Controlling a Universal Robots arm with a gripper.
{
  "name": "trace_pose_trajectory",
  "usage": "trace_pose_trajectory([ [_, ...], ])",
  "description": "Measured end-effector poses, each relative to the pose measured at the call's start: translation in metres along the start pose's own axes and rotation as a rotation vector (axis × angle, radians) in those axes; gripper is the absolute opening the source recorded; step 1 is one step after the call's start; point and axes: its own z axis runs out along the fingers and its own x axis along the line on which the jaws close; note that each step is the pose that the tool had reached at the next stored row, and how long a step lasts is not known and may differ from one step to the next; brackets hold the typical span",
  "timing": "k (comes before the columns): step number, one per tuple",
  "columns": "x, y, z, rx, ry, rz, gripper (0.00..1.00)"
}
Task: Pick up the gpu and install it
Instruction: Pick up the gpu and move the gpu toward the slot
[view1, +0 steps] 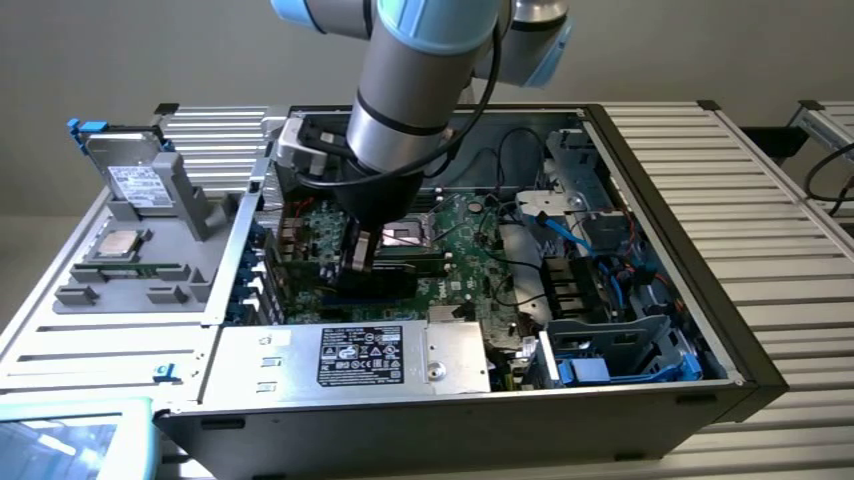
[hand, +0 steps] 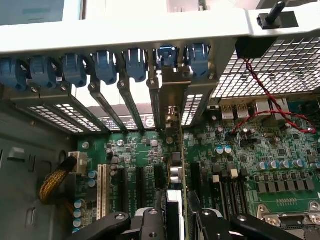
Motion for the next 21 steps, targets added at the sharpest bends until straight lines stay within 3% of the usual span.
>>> trace_pose_trajectory([
  [21, 0.0003, 0.0022, 0.0021, -0.0017, -0.0013, 0.000, 0.28],
])
